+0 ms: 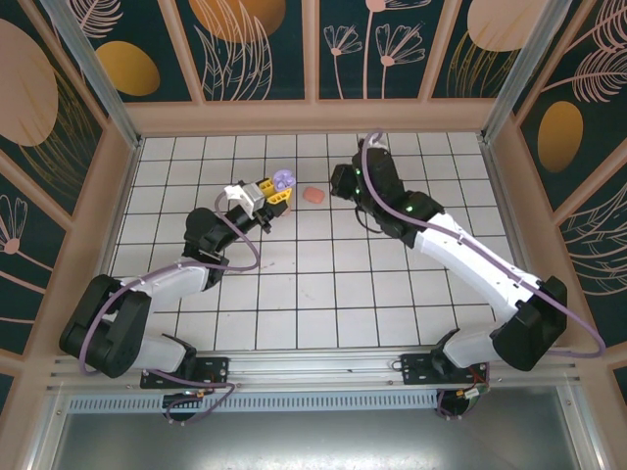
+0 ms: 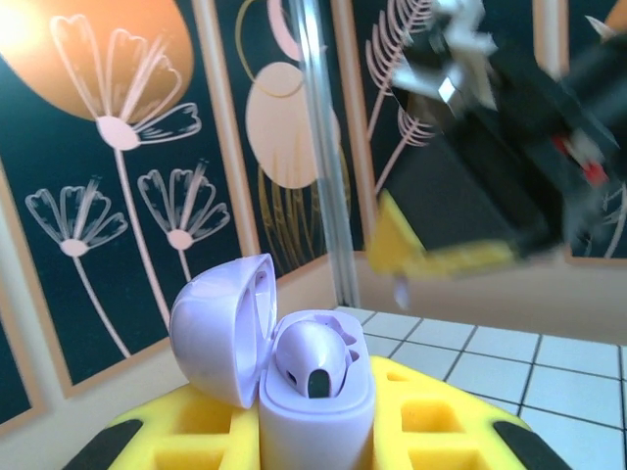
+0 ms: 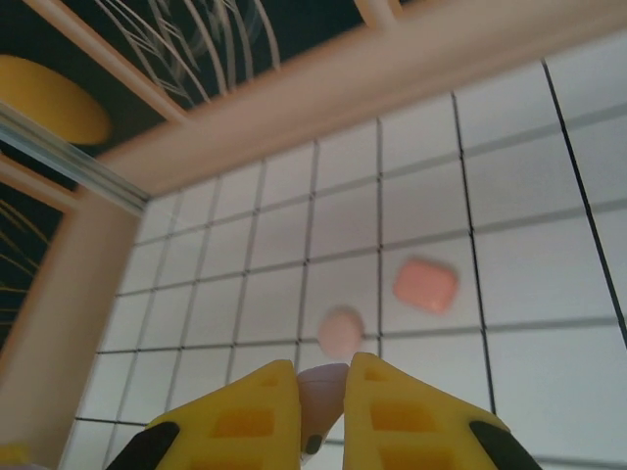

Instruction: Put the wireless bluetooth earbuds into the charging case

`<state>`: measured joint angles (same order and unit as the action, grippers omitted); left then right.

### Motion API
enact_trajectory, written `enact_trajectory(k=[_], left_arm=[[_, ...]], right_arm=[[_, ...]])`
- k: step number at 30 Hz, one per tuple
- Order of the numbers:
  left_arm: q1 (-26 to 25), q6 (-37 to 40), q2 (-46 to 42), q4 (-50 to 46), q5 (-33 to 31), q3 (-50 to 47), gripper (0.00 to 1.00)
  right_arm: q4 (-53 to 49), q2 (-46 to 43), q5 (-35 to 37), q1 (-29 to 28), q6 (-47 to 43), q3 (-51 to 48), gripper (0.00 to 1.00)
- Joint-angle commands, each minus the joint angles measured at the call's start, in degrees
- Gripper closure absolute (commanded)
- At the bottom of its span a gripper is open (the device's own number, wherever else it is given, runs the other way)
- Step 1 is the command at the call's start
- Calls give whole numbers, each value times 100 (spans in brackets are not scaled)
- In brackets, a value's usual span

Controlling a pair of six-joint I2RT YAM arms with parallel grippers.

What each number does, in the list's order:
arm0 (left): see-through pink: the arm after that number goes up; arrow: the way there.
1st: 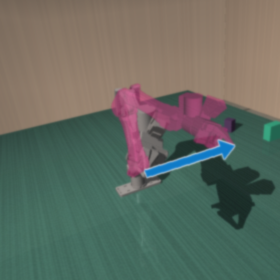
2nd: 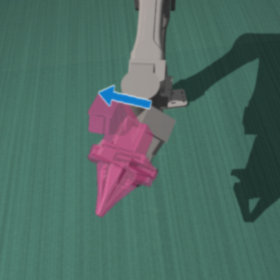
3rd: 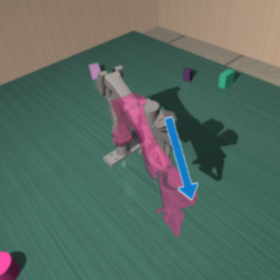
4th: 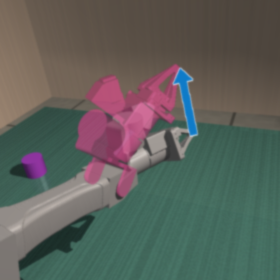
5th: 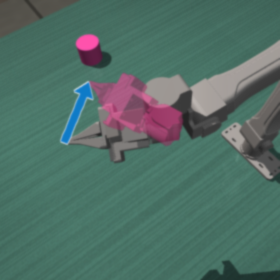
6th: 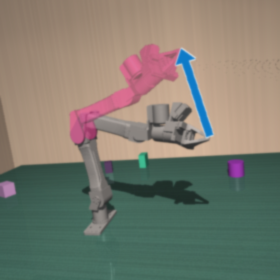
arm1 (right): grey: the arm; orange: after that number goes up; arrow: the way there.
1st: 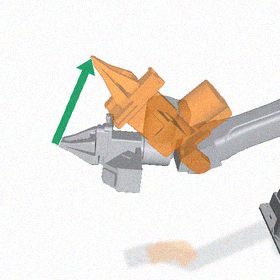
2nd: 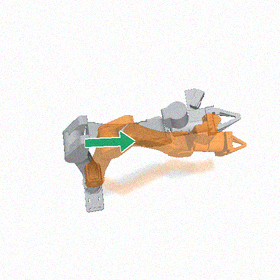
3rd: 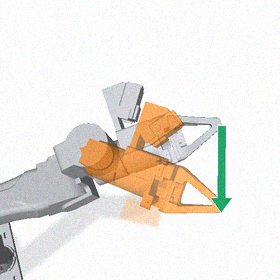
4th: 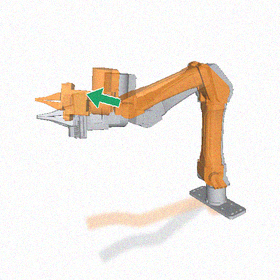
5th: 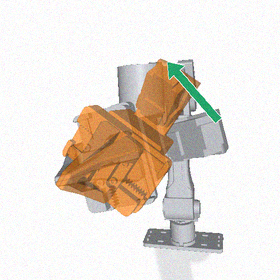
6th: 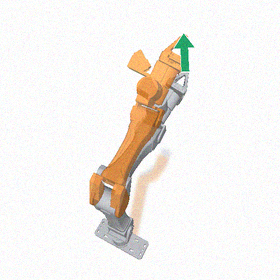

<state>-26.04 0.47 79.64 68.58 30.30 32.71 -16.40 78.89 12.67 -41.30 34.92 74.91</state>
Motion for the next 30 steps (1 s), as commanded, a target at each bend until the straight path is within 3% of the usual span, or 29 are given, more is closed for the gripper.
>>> enact_trajectory(k=[1, 12, 30], left_arm=[[-16, 317, -60, -159, 516, 200, 100], [-13, 559, 157, -1055, 994, 833, 100], [-15, 587, 265, -1283, 969, 1084, 100]], right_arm=[[404, -37, -306, 52, -868, 459, 86], [1064, 20, -1423, -32, -1793, 626, 87], [823, 47, -1731, -429, -2093, 477, 88]])
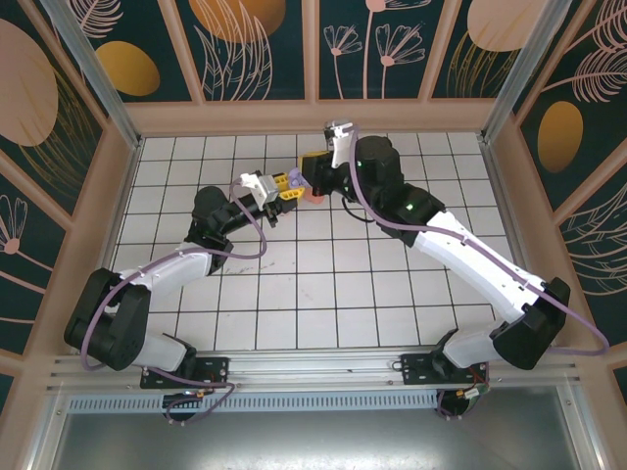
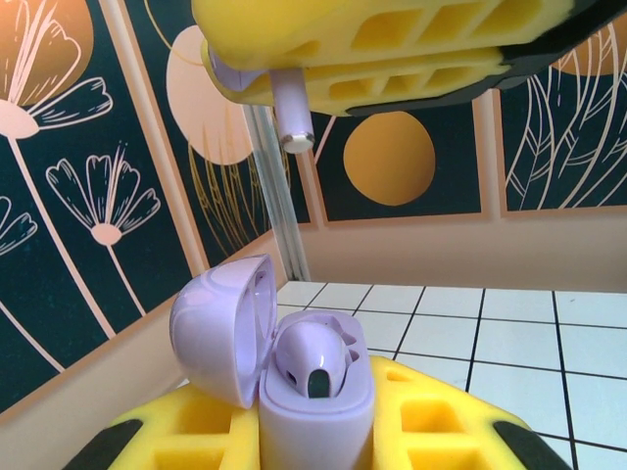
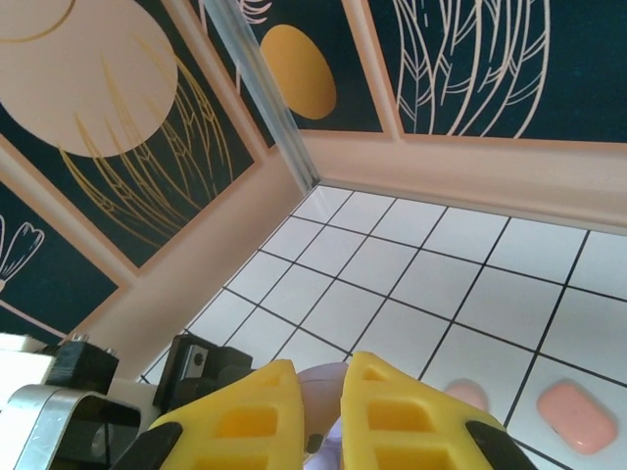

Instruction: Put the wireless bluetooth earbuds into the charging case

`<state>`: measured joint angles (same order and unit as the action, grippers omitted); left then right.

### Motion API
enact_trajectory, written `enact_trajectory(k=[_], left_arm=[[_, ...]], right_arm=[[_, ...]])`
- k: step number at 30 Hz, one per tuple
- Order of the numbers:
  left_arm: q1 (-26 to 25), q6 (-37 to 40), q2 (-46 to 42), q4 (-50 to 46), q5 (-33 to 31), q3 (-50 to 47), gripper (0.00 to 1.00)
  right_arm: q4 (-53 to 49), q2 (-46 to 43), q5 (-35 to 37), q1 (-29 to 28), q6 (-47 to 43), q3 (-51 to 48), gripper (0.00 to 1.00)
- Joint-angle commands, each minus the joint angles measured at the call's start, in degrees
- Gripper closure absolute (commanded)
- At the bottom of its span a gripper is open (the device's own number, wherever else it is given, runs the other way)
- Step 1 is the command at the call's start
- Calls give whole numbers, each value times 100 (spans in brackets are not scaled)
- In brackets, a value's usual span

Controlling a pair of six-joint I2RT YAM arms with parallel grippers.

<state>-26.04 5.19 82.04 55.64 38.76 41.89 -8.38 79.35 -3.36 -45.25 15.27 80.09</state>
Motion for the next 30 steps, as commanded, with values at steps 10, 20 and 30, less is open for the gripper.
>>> enact_trajectory(k=[10, 20, 30], left_arm=[[-15, 140, -12, -18, 152, 206, 100], [-15, 121, -98, -35, 208, 189, 100], [-15, 102, -144, -32, 236, 183, 100]], right_arm=[[-67, -63, -9, -47, -128, -303, 90], [-67, 22, 70, -1, -129, -388, 92], [-150, 124, 72, 43, -140, -375, 93]])
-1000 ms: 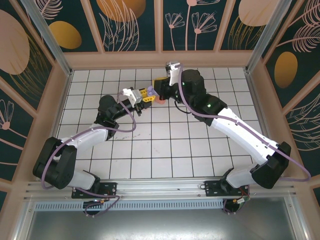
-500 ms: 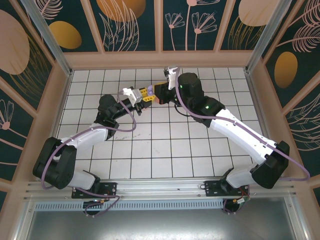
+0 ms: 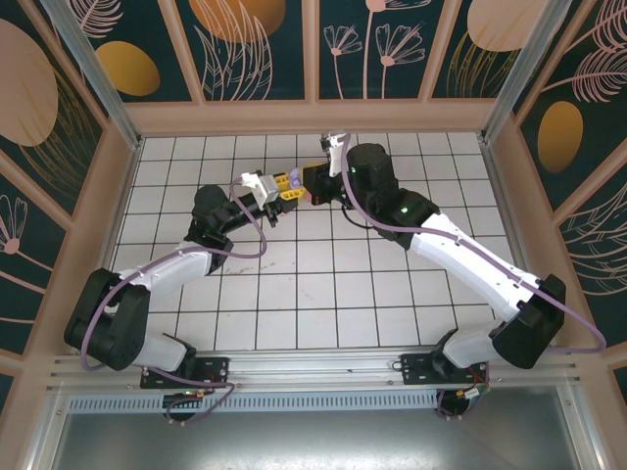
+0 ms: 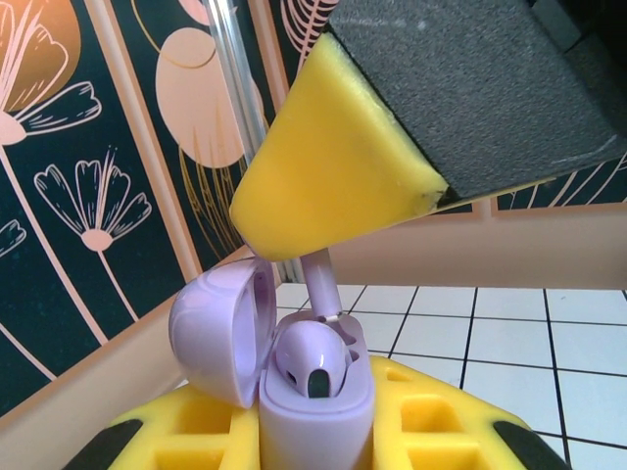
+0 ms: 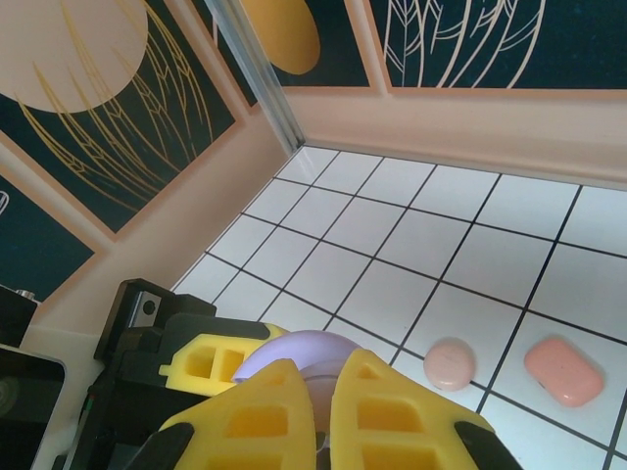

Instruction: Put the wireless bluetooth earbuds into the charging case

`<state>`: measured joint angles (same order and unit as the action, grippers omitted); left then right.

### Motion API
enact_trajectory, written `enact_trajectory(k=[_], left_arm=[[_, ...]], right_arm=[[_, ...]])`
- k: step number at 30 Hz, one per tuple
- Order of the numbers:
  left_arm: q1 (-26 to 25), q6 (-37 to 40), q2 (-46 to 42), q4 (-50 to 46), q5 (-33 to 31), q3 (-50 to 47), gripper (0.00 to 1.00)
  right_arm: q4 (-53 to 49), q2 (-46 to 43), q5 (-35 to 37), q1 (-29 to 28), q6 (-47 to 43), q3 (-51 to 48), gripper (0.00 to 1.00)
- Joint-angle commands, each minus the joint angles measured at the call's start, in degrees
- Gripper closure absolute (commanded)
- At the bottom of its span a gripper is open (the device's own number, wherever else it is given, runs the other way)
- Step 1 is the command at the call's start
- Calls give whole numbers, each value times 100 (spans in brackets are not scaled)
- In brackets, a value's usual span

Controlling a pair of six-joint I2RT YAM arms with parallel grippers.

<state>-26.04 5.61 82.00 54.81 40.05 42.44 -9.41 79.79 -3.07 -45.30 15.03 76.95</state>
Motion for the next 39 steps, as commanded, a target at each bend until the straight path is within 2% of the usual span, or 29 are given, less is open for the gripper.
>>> enact_trajectory(k=[1, 24, 39], left_arm=[[-19, 60, -141, 60, 102, 129, 100], [-16, 75, -140, 39, 38, 184, 100], [-15, 51, -184, 5, 107, 217, 100]], right_arm=[[-59, 92, 51, 47, -123, -58, 93], [-165, -21, -75, 76, -129, -234, 97], [-406, 252, 265, -147, -493, -69, 97]])
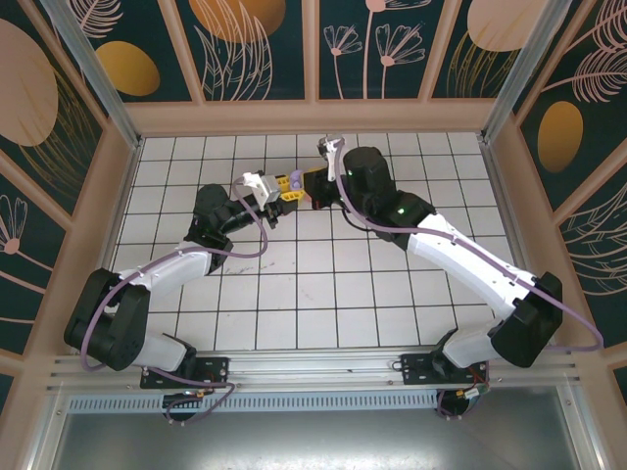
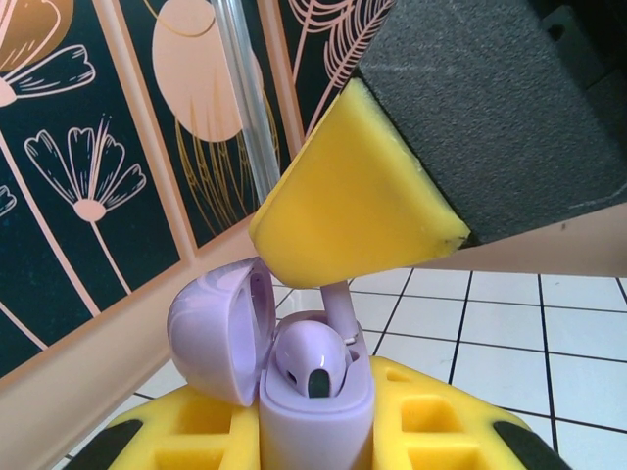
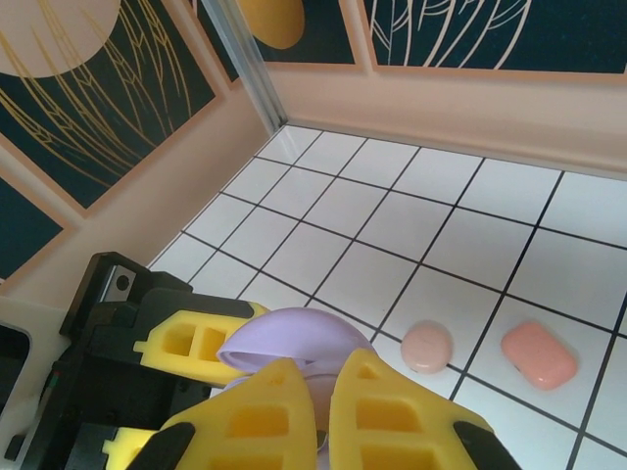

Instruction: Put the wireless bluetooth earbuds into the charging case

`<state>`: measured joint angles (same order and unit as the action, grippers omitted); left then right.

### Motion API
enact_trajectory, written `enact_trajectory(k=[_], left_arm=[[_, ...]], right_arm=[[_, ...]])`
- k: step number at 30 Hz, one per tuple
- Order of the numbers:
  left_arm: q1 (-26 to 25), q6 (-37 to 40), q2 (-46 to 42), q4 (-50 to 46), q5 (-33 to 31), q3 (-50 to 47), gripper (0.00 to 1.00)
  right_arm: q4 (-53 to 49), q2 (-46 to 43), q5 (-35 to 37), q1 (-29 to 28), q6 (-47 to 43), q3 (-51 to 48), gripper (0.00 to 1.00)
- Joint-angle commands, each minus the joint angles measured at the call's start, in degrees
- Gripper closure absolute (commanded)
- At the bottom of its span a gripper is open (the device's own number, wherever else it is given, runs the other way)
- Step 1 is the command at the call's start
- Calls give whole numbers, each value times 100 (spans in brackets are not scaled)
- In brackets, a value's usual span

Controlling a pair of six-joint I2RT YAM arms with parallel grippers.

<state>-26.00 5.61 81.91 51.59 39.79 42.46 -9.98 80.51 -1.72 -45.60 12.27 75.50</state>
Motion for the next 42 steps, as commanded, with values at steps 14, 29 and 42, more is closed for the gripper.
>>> enact_trajectory(k=[14, 29, 42], left_arm=[[-19, -7, -193, 351, 139, 230, 100], [-19, -96, -105, 378, 143, 219, 100], [-26, -148, -26, 413, 135, 233, 100]], right_arm=[[-557, 441, 365, -422, -590, 222, 95], [-447, 215, 474, -169, 137, 614, 55], [-237, -293, -66, 234, 672, 912, 36]])
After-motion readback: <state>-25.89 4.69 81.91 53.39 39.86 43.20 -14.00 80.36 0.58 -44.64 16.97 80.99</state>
